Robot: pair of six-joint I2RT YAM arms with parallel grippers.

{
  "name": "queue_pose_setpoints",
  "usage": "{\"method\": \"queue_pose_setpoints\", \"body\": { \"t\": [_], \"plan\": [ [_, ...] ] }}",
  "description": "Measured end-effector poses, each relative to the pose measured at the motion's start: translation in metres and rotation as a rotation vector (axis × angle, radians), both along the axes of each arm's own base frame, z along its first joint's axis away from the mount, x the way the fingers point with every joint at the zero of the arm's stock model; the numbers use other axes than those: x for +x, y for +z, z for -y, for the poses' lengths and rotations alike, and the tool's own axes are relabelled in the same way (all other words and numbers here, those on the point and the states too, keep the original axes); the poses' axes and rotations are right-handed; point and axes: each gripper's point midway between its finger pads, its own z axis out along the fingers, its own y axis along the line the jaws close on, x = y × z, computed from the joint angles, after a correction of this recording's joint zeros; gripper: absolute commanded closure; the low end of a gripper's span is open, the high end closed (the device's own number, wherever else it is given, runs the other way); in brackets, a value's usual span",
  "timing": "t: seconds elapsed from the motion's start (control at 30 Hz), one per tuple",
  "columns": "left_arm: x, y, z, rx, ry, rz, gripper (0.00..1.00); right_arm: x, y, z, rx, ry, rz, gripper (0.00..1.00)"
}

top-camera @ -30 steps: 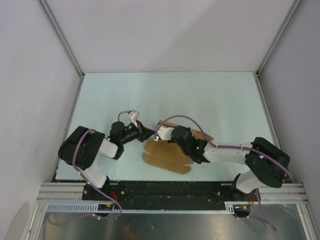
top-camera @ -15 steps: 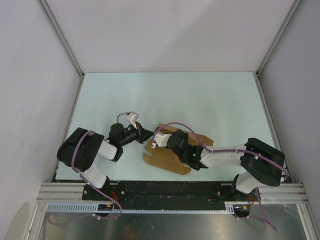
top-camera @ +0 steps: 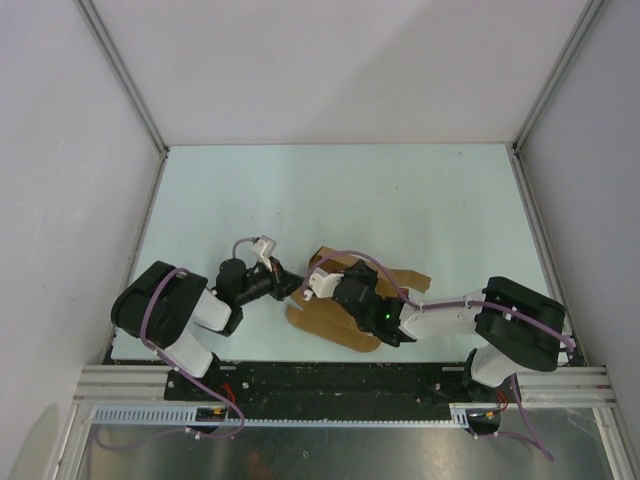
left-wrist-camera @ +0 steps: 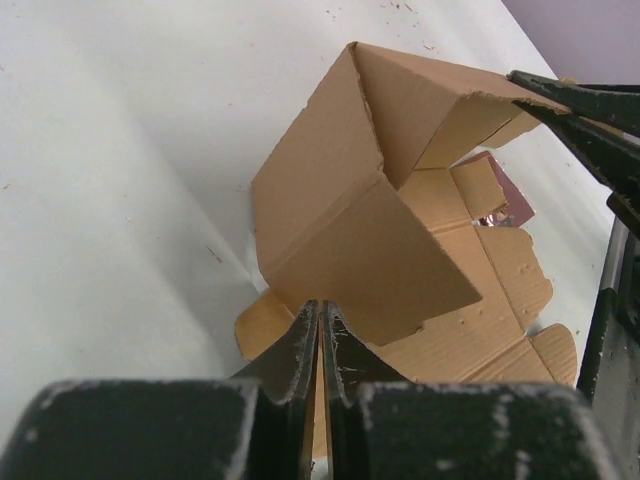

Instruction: Fold the paper box

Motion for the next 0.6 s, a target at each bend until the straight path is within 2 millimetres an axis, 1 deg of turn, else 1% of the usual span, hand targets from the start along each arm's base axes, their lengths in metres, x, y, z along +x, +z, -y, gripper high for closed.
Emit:
{"method": "queue_pose_setpoints", "body": {
  "t": [0.4,0.6],
  "plan": [
    [-0.001,0.01,0.006,-0.019,-0.016,0.049,0.92,-0.007,-0.003,-0.001,-0.055,0.009,0.061,1.0],
    [-0.001,0.012,0.011,-0.026,-0.03,0.063,0.93,-0.011,-0.004,0.002,-0.081,0.01,0.085,1.0]
  ]
}}
